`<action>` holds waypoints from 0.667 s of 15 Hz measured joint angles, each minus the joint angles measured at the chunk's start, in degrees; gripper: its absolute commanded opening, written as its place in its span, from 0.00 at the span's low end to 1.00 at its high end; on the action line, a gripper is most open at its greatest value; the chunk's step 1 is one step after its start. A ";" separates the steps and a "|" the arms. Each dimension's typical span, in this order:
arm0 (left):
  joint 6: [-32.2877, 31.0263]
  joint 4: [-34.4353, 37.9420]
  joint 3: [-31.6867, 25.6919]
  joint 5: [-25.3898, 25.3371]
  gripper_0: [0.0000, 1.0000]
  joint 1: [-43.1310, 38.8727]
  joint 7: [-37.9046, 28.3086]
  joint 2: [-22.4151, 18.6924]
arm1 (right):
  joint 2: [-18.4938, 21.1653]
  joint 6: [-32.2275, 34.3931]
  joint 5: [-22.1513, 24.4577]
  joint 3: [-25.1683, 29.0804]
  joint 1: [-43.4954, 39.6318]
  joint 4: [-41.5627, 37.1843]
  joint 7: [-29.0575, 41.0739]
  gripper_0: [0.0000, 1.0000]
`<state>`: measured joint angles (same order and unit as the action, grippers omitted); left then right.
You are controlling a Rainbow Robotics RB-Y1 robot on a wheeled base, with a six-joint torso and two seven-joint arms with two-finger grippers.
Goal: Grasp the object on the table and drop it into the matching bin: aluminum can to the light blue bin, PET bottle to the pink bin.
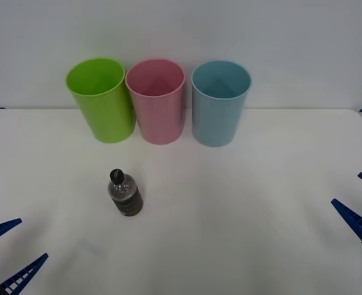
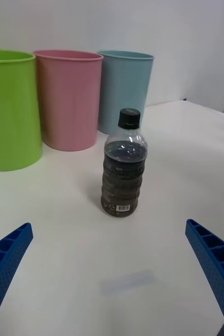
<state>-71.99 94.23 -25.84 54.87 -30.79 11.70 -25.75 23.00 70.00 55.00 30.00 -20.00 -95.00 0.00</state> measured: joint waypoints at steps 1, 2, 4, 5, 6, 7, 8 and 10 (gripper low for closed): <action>0.32 0.00 0.45 -0.01 1.00 -0.27 0.17 0.02 | 0.00 0.00 0.00 0.00 0.00 0.00 0.00 1.00; 0.97 0.00 1.10 -0.01 1.00 -0.42 0.30 0.07 | 0.00 0.00 0.00 0.00 0.00 0.00 0.00 1.00; 3.03 0.00 2.81 -0.02 1.00 -0.42 0.68 0.08 | 0.00 0.00 0.00 0.00 0.00 0.00 0.00 1.00; 3.93 -0.06 3.90 -0.01 1.00 -0.14 0.93 0.11 | 0.00 0.00 0.00 0.00 0.00 0.00 0.00 1.00; 4.49 -0.26 4.85 0.03 1.00 0.33 1.16 0.30 | 0.00 0.00 0.00 0.00 0.00 0.00 0.00 1.00; 4.95 -0.54 5.57 0.25 1.00 1.01 1.42 0.72 | 0.00 0.00 0.00 0.00 0.00 0.00 0.00 1.00; 5.13 -1.00 5.94 1.03 1.00 1.91 1.68 1.46 | 0.00 0.00 0.00 0.00 0.00 0.00 0.00 1.00; 5.18 -2.28 6.05 3.51 1.00 4.40 2.06 3.56 | 0.00 0.00 0.00 0.00 0.00 0.00 0.00 1.00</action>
<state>-66.81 91.95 -19.79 58.38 -26.38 13.75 -22.19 23.00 70.00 55.00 30.00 -20.00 -95.00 0.00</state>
